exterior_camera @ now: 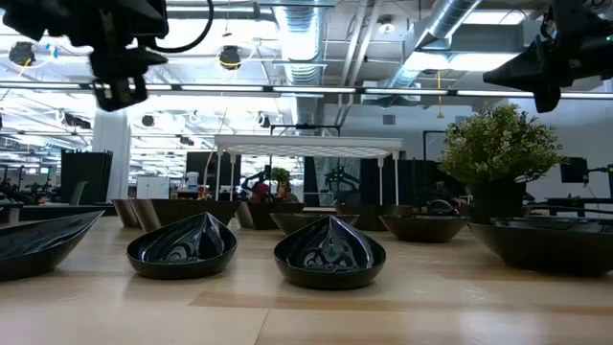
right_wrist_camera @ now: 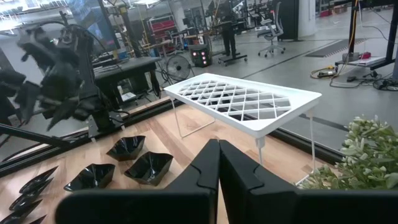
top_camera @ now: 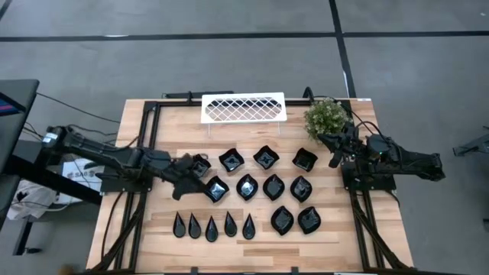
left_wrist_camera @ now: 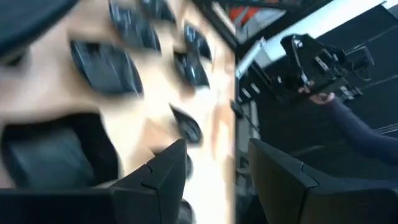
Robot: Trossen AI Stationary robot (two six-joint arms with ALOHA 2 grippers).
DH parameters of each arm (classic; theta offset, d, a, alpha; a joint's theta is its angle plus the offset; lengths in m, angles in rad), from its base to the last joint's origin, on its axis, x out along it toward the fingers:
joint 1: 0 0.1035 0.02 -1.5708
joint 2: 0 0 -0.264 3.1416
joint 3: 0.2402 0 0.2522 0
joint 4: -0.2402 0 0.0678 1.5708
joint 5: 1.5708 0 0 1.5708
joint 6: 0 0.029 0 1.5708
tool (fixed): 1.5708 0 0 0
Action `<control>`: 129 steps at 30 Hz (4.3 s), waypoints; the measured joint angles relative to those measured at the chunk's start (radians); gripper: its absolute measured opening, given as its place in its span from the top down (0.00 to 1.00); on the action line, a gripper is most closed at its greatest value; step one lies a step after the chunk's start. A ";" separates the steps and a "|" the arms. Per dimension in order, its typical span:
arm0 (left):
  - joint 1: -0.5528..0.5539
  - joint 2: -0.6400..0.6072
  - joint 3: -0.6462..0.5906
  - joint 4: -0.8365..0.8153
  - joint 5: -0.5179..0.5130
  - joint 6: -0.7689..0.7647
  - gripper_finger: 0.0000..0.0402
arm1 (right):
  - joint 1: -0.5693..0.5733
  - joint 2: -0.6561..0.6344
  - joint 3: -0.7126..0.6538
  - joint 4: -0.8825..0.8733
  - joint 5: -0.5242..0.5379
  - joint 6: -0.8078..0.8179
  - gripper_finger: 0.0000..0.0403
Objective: Pick & Place Mini shaped plates
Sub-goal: Put the black drop-shaped plate on the shelf
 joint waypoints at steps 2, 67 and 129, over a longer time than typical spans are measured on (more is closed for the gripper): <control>-0.052 0.032 0.019 -0.003 -0.007 -0.103 0.57 | 0.000 0.000 0.000 0.000 0.000 -0.008 1.00; -0.630 0.282 0.125 -0.586 -0.179 -1.244 0.57 | 0.000 0.000 0.000 -0.001 0.002 -0.113 1.00; -0.562 0.449 0.164 -0.439 -0.092 -1.376 0.57 | 0.000 0.000 0.000 -0.015 0.002 -0.114 1.00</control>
